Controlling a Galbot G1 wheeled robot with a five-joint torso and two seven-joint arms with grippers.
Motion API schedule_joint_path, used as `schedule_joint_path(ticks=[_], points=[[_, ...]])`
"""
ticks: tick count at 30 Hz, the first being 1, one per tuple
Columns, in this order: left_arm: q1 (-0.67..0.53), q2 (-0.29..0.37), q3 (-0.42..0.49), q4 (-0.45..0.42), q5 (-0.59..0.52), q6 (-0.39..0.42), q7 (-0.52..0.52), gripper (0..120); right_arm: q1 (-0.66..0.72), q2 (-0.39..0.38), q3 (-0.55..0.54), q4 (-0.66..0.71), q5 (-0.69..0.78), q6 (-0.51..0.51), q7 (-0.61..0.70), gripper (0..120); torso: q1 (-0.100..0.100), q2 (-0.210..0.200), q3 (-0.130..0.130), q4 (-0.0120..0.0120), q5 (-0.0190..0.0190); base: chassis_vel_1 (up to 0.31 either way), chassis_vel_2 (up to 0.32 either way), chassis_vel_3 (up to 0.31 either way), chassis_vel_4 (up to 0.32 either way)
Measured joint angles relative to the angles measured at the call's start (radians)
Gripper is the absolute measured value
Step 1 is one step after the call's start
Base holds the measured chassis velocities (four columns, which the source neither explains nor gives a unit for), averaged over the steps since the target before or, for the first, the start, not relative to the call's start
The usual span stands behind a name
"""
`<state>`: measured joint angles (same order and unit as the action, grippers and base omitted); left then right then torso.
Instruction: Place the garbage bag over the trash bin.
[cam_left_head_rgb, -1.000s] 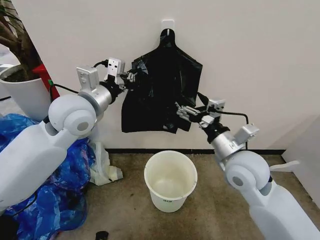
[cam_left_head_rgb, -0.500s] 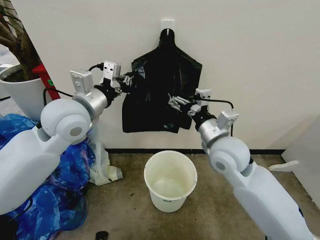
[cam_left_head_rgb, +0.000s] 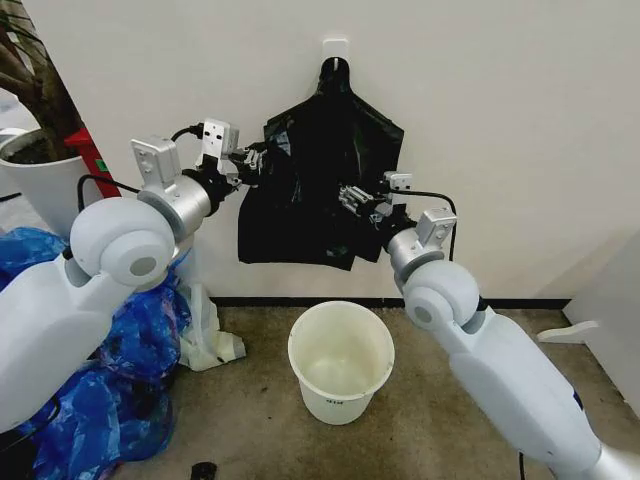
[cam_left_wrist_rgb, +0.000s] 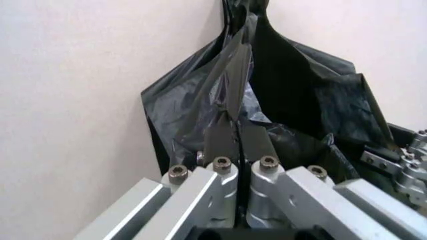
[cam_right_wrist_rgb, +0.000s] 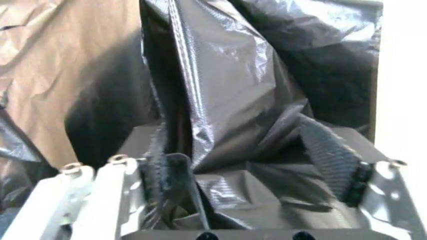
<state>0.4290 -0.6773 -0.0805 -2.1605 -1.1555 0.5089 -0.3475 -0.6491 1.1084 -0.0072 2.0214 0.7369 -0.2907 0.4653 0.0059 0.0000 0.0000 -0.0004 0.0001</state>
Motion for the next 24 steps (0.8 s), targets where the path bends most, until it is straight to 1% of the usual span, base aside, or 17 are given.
schedule_joint_path(ticks=[2, 3, 4, 5, 6, 8, 9, 10, 11, 16, 18, 24], points=[[0.002, 0.0, -0.003, 0.0, 0.0, -0.001, 0.001, 0, -0.001, 0.0, 0.004, -0.007, 0.001, 0.007, 0.0, 53, 0.0, 0.0, 0.0, 0.0, 0.0, 0.0, 0.0, 0.0, 0.0], [0.002, 0.0, -0.003, 0.0, 0.0, -0.001, 0.001, 0, -0.001, 0.0, 0.004, -0.007, 0.001, 0.007, 0.0, 53, 0.0, 0.0, 0.0, 0.0, 0.0, 0.0, 0.0, 0.0, 0.0], [0.003, 0.0, -0.004, 0.0, 0.0, -0.002, 0.002, 0, -0.001, 0.001, 0.007, -0.012, 0.002, 0.012, -0.001, 48, 0.0, 0.0, 0.0, 0.0, -0.0001, 0.0, 0.0, 0.0, 0.0], [0.003, 0.0, -0.005, 0.0, 0.0, -0.003, 0.003, 0, -0.002, 0.001, 0.008, -0.015, 0.002, 0.014, -0.002, 47, 0.0, 0.0, 0.0, 0.0, 0.0, 0.0, 0.0, 0.0, 0.0], [0.003, 0.001, -0.006, -0.001, 0.0, -0.004, 0.003, 0, -0.002, 0.003, 0.011, -0.02, 0.002, 0.018, -0.003, 40, 0.0, 0.0, 0.0, 0.0, 0.0, 0.0, 0.0, 0.0, 0.0], [0.005, 0.002, -0.009, -0.003, -0.002, -0.004, 0.004, 0, -0.002, 0.003, 0.013, -0.022, 0.003, 0.02, -0.004, 34, 0.0, 0.0, 0.0, 0.0, 0.0, 0.0, 0.0, 0.0, 0.0], [0.008, 0.004, -0.011, -0.004, -0.005, -0.004, 0.004, 0, -0.002, 0.003, 0.013, -0.023, 0.003, 0.02, -0.005, 28, 0.0, 0.0, 0.0, 0.0, 0.0, 0.0, 0.0, 0.0, 0.0], [0.008, 0.004, -0.011, -0.004, -0.005, -0.004, 0.004, 0, -0.002, 0.003, 0.013, -0.023, 0.003, 0.02, -0.005, 28, 0.0, 0.0, 0.0, 0.0, 0.0, 0.0, 0.0, 0.0, 0.0], [0.01, 0.005, -0.013, -0.005, -0.007, -0.004, 0.004, 0, -0.003, 0.003, 0.013, -0.023, 0.004, 0.021, -0.005, 25, 0.0, 0.0, 0.0, 0.0, 0.0, 0.0, 0.0, 0.0, 0.0], [0.033, 0.014, -0.024, -0.01, -0.008, 0.003, 0.001, 0, -0.019, 0.006, 0.019, -0.023, 0.009, 0.023, -0.017, 4, 0.0, 0.0, 0.0, 0.0001, -0.0001, 0.0, 0.0, 0.0, 0.0], [0.038, 0.016, -0.026, -0.012, -0.009, 0.005, -0.003, 0, -0.027, 0.006, 0.022, -0.022, 0.008, 0.025, -0.026, 0, 0.0, 0.0, 0.0, 0.0001, -0.0001, 0.0, 0.0, 0.0, 0.0], [0.06, 0.028, -0.035, -0.028, -0.01, 0.01, -0.004, 0, -0.071, 0.002, 0.033, -0.005, 0.008, 0.034, -0.045, 0, 0.0, 0.0, 0.0, 0.0, -0.0001, 0.0, 0.0, 0.0, 0.0]])
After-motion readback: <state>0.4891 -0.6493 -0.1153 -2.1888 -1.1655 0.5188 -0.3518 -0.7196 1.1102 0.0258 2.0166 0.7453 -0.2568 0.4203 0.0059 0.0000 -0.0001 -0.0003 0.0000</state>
